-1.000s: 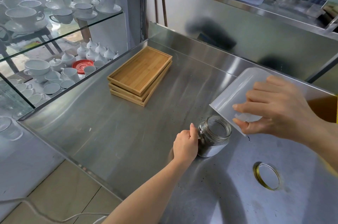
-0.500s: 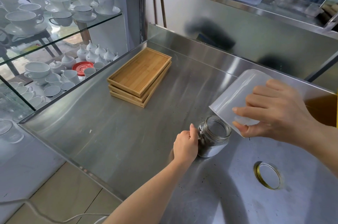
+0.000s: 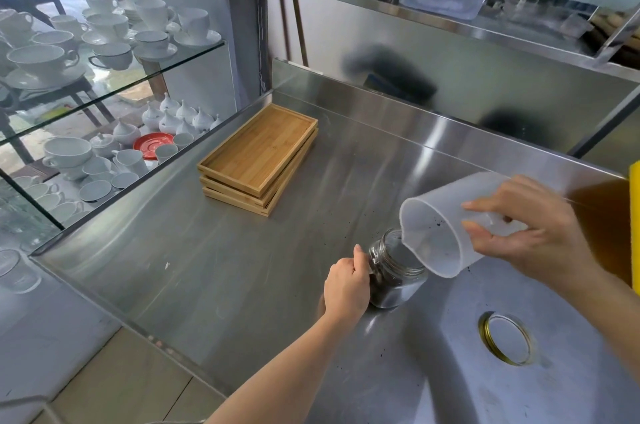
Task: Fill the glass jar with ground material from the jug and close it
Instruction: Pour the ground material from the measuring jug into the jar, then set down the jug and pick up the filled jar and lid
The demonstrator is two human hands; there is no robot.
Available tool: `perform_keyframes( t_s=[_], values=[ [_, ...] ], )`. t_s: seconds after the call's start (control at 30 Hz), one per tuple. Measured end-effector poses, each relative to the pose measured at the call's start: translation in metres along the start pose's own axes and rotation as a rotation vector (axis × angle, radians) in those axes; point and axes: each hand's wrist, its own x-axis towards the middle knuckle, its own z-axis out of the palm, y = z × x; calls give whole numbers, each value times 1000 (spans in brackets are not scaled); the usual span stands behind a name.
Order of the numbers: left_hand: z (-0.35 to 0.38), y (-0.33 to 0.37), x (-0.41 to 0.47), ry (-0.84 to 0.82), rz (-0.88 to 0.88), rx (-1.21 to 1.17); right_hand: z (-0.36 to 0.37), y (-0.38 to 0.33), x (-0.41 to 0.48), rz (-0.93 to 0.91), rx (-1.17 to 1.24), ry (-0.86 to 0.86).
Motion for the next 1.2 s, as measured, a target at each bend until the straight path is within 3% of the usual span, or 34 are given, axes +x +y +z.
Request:
perform_keyframes(
  t_s=[0.3,0.5,0.7,0.97,1.2],
  values=[
    [3,-9,4,17,10,-8,10,28,-38,1001,565,496],
    [5,-15,8,9,26,-10,31,50,-68,1457,744,604],
    [6,-19,10,20,51,-20,46,50,-89,1590,768,701],
    [8,-21,14,36,59,-62,52,56,-105,1688,795,689],
    [10,-23,15,13,64,-120,51,64,-120,1653,643,492]
  ],
)
